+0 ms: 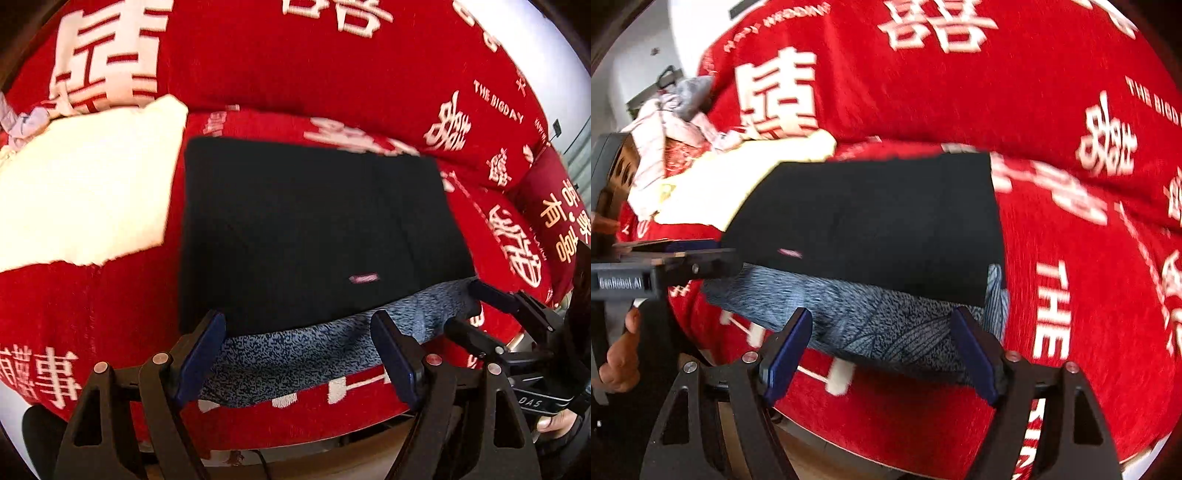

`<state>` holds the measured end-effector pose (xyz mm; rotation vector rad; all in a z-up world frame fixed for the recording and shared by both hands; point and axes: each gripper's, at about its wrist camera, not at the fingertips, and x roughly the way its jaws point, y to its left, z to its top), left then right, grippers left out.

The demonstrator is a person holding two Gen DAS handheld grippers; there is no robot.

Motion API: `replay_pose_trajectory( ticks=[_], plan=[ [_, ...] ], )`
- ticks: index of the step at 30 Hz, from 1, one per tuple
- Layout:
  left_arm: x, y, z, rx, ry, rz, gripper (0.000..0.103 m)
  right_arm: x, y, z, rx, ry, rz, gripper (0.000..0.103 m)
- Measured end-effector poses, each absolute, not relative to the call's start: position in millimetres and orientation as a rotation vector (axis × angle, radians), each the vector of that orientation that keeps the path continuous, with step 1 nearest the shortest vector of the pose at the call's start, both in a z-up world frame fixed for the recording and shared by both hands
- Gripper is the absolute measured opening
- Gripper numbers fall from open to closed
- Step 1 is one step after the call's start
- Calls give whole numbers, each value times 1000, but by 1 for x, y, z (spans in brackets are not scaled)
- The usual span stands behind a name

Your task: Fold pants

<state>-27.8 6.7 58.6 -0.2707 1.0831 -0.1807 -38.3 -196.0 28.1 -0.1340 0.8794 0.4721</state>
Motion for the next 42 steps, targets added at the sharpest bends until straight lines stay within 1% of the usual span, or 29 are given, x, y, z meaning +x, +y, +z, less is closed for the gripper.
replay_pose_trajectory(
  ticks=[2,4,5,7,9,12,15,19,24,25,28,34,37,40,42],
  plan=[
    [-26,5,53,-275,1090,-179,82,-36,-199,23,-124,889,475,80],
    [-27,1,53,-248,1092,-186,85,-37,-198,23,-144,888,477,80],
    [-28,-1,55,-228,1097,-186,85,-39,-200,23,-152,892,480,81],
    [-26,2,65,-224,1094,-194,85,-37,-199,35,-141,890,486,81],
    [-20,10,81,-254,1056,-206,85,-33,-202,56,-115,833,498,81],
    [6,24,103,-291,1021,-187,85,-9,-193,80,-138,779,490,81],
    [48,34,107,-306,1056,-131,85,32,-180,88,-155,766,469,81],
    [99,38,84,-288,1179,-5,85,84,-160,75,-174,842,437,81],
    [116,37,49,-244,1260,59,85,111,-151,48,-200,917,417,82],
    [116,38,44,-252,1265,59,88,114,-151,43,-200,935,416,82],
    [115,45,35,-301,1260,53,94,122,-154,29,-188,997,415,82],
    [113,44,29,-300,1247,34,94,125,-159,21,-168,1009,435,83],
    [114,41,29,-282,1242,43,94,126,-156,18,-180,1007,429,86],
    [109,42,40,-269,1214,61,94,123,-155,26,-197,995,400,87],
    [101,42,51,-245,1175,82,94,114,-155,39,-212,950,377,88]
  ],
)
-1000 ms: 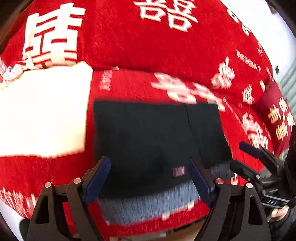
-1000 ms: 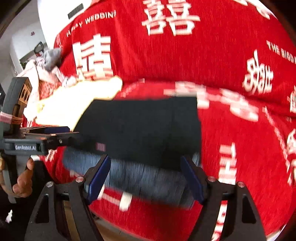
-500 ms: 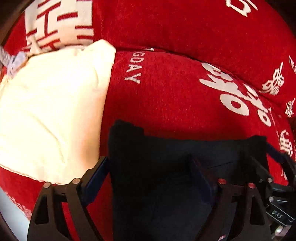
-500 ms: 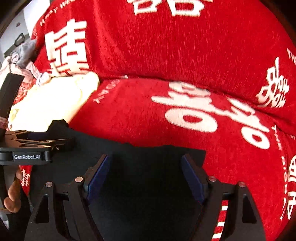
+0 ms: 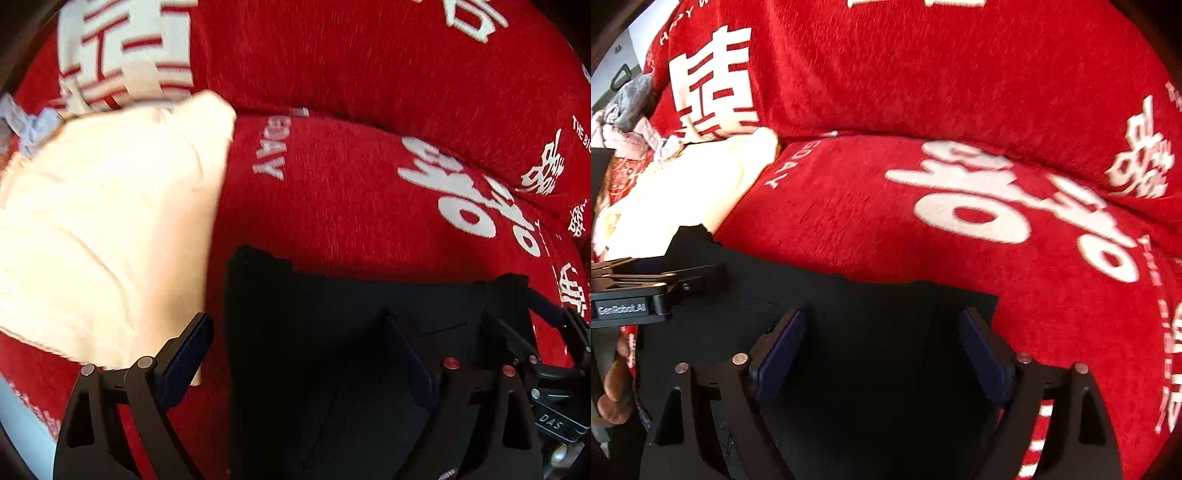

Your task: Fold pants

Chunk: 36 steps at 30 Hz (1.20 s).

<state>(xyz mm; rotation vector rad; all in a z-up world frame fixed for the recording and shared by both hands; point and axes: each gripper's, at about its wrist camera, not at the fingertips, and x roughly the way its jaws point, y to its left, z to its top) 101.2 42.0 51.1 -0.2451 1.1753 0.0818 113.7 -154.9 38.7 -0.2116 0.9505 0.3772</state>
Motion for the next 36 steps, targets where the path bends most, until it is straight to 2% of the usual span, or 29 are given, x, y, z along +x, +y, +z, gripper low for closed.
replay_pose_trajectory(
  ticks=[5,10,12,23,36],
  plan=[
    [80,35,81,-206,1066,84,94,94,-148,54,-198,905,440,91],
    [91,29,63,-168,1150,97,94,99,-139,33,-261,965,414,92],
    [95,28,47,-147,1204,121,97,98,-144,27,-250,978,408,96],
    [50,23,80,-121,1076,129,99,48,-176,55,-175,909,404,97],
    [-7,15,77,-140,1088,134,99,-29,-202,43,-168,884,408,97]
  ],
)
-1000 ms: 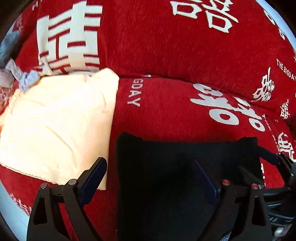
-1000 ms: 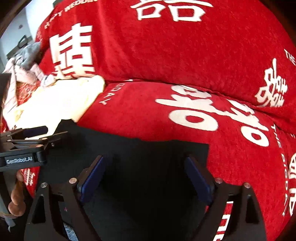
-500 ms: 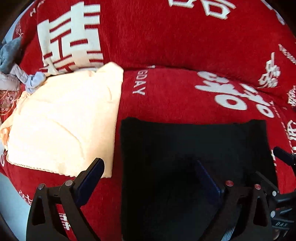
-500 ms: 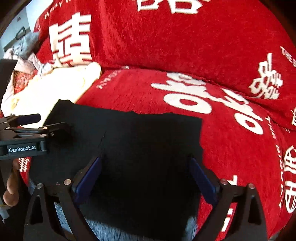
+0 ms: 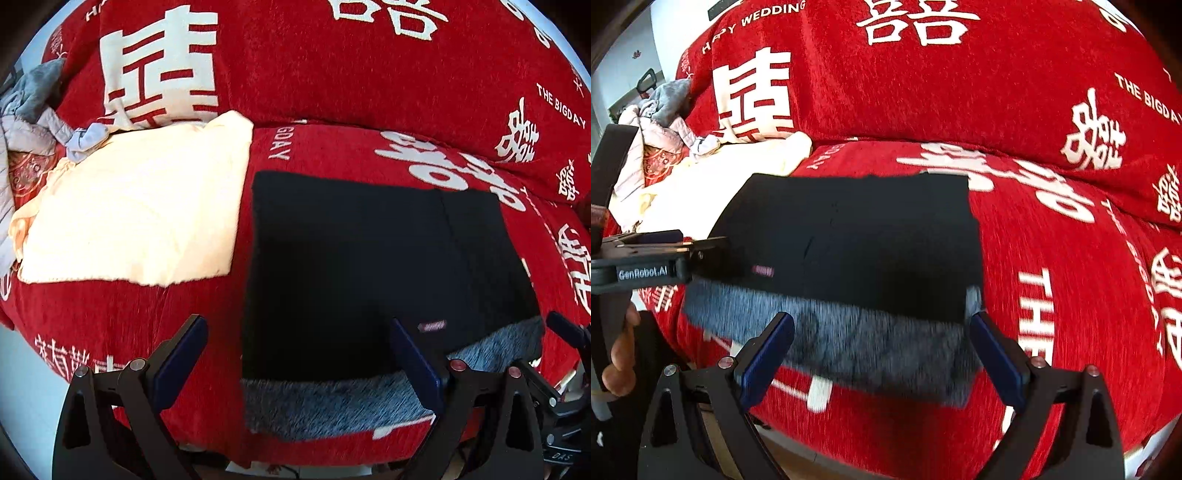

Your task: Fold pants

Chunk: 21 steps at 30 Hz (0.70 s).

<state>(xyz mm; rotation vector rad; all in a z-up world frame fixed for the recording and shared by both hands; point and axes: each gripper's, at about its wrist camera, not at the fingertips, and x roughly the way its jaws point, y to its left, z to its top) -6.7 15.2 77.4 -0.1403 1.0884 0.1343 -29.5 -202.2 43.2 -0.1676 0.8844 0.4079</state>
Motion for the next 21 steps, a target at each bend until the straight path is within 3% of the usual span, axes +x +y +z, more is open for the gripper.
replay_pose_trajectory(
  ticks=[15,21],
  plan=[
    [-22,20,56,-189,1097,129,103,-35,-200,9,-231,941,409,100],
    [-33,13,76,-178,1070,101,103,-48,-201,33,-225,887,349,100]
  ],
)
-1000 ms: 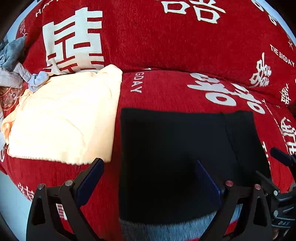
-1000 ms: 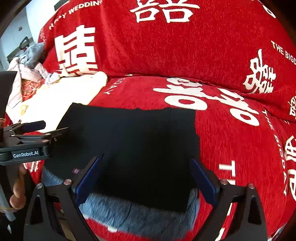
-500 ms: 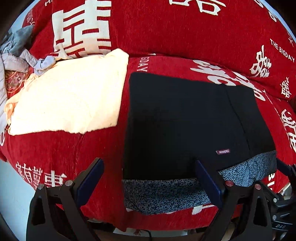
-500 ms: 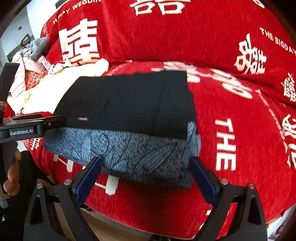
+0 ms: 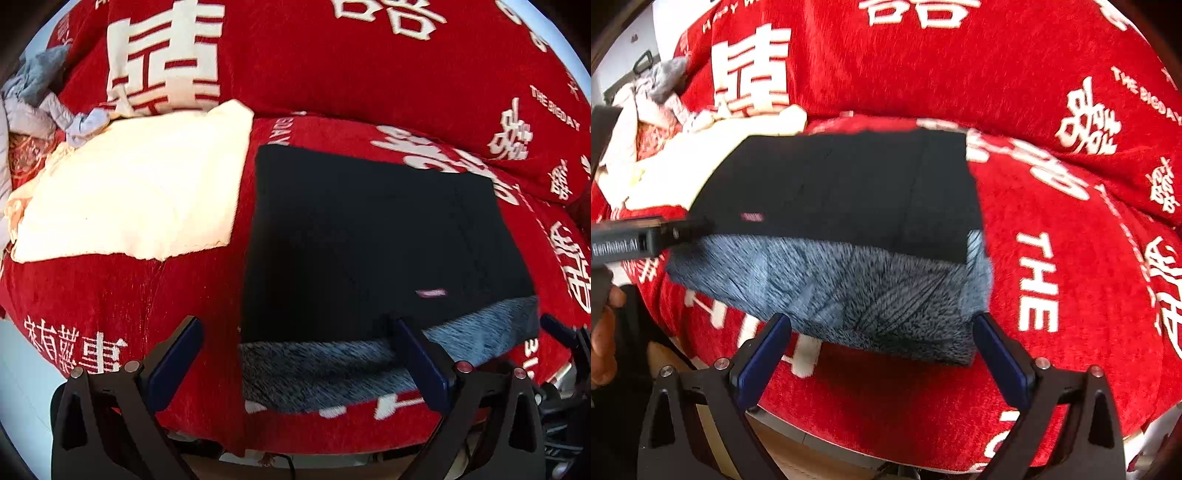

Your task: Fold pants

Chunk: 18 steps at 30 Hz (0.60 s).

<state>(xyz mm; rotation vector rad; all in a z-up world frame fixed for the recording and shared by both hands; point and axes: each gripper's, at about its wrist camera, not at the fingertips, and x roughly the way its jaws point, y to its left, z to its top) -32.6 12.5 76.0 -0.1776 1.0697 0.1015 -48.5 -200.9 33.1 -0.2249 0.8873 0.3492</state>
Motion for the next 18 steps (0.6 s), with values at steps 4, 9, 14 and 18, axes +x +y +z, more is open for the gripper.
replay_pose_trajectory(
  ticks=[4,9,14,18],
  plan=[
    [-41,2,89,-195,1063,83,103,-46,-194,47,-237,930,265,100],
    [-47,-9,97,-165,1055,92,103,-45,-185,51,-287,964,149,101],
    [-54,-14,102,-154,1047,59,103,-44,-185,51,-303,1000,100,101],
    [-55,-16,101,-120,1048,91,103,-38,-179,49,-318,1019,71,101]
  ],
)
